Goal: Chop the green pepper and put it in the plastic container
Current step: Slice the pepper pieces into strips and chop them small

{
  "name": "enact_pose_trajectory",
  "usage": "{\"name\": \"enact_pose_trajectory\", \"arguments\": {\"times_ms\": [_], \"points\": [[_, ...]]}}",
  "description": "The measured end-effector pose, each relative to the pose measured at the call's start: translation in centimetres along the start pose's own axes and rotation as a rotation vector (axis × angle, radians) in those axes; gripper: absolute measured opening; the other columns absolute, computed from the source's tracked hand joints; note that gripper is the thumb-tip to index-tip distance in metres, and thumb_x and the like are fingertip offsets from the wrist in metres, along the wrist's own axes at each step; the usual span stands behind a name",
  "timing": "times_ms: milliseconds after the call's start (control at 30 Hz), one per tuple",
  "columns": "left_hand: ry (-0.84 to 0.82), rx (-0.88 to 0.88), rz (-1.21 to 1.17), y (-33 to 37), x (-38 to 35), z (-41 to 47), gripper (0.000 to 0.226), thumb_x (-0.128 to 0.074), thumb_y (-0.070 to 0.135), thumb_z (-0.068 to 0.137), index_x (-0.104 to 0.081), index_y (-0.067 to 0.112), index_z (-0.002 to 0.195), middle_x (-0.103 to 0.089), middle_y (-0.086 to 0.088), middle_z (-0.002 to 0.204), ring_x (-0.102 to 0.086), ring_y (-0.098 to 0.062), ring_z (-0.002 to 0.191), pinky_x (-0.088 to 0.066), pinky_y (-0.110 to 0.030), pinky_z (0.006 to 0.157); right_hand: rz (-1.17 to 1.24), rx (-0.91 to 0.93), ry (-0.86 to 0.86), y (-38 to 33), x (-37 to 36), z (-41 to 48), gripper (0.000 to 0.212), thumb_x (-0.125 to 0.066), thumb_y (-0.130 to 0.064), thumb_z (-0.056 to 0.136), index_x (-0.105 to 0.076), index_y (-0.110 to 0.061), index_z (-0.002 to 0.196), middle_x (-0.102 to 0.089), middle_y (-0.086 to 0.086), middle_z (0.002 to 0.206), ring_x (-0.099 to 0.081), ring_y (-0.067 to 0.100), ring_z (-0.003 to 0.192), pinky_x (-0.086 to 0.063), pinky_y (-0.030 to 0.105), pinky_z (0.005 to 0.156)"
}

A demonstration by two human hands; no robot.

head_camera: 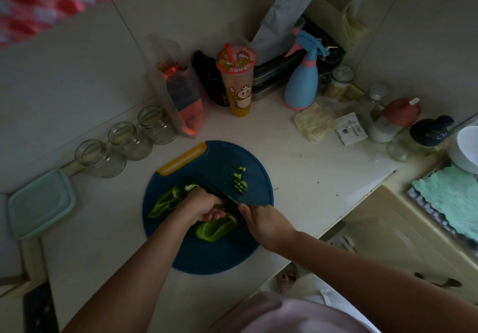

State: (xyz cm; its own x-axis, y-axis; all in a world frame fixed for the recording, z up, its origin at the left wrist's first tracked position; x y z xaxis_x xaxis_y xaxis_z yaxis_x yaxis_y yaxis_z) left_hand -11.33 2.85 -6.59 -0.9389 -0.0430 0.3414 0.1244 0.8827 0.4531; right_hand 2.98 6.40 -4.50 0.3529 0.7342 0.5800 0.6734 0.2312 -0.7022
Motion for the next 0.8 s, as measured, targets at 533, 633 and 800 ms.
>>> {"name": "enact_pose_trajectory", "arguments": {"times_ms": [533,633,800], "points": [[-0.034,-0.088,-0.061,1.0,-0.2,-0.1,0.015,-0.049,0.013,0.097,-0.06,0.005,0.094,-0.063,-0.004,0.06,-0.052,-0.002,0.039,-0.038,-0.013,0.04,0.233,-0.112,0.045,0.3,0.9,1.0,0.054,-0.023,-0.043,0.102,-0.043,-0.012,0.063,-0.048,0.004,0.06,-0.047,0.016,0.057,-0.042,0.035,0.069],[-0.012,-0.07,-0.096,1.0,-0.3,0.1,0.02,-0.054,0.013,0.095,-0.059,-0.006,0.099,-0.067,-0.005,0.055,-0.058,-0.004,0.04,-0.043,-0.014,0.04,0.246,-0.136,0.018,1.5,1.5,0.4,0.057,-0.024,-0.047,0.101,-0.049,-0.006,0.071,-0.053,0.009,0.068,-0.05,0.017,0.061,-0.043,0.034,0.071],[-0.019,0.021,-0.067,0.3,-0.5,0.2,0.029,-0.06,0.02,0.092,-0.06,-0.008,0.097,-0.068,-0.009,0.06,-0.061,-0.006,0.041,-0.044,-0.014,0.038,0.245,-0.125,-0.006,1.4,1.9,0.0,0.057,-0.024,-0.049,0.1,-0.051,-0.006,0.074,-0.053,0.011,0.07,-0.049,0.016,0.06,-0.042,0.032,0.069]]}}
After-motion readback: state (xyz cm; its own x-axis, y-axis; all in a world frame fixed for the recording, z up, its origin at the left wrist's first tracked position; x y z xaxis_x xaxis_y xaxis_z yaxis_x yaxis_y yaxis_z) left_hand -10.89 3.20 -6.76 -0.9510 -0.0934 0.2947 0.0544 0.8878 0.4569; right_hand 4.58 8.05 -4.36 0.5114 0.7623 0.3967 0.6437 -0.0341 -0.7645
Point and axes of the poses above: each hand's wrist, its own z-axis towards the middle knuckle, its own x-axis out of the back of the hand, y = z × x, the point moved 9 cm from there along z, towards the middle knuckle
